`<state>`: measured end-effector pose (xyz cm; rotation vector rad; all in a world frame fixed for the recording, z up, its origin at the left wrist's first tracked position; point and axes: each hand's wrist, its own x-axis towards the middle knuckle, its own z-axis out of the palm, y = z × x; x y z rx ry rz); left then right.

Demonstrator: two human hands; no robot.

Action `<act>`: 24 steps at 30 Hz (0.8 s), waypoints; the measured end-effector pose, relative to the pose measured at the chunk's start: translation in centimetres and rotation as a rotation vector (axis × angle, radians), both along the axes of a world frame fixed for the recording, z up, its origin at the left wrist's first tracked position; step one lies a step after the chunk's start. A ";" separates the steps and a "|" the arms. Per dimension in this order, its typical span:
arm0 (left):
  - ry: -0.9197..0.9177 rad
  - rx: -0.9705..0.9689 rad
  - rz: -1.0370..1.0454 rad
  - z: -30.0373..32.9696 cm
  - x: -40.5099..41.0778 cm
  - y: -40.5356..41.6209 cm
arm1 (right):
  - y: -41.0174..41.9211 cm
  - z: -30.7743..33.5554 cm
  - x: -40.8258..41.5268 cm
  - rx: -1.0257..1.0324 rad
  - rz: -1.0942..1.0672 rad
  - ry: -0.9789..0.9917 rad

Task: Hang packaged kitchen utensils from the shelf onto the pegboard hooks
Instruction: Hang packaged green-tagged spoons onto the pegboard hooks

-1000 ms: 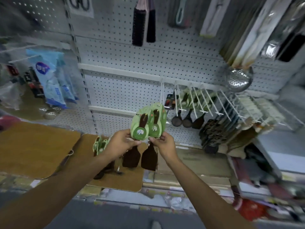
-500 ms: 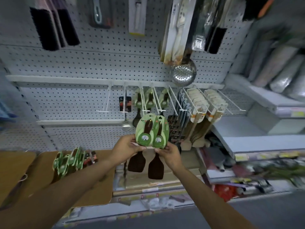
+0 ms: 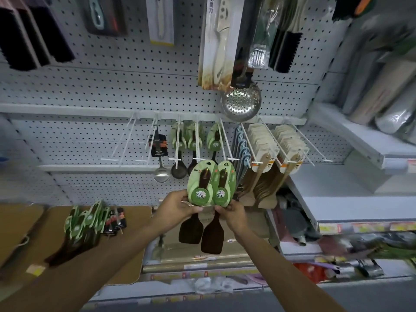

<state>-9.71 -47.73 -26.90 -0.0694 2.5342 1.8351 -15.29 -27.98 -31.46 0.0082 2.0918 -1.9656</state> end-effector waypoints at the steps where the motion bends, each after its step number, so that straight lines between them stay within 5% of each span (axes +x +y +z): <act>1: -0.004 0.006 0.003 -0.1 -0.1 0.1 | 0.0 -0.2 -0.3 -0.008 0.010 -0.008; 20: -0.064 -0.005 0.058 -1.8 -1.9 1.1 | -2.3 -1.3 -6.9 -0.148 -0.092 -0.100; 24: -0.106 0.021 0.067 -3.0 -1.7 1.3 | -3.3 -0.9 -9.6 -0.041 -0.106 -0.173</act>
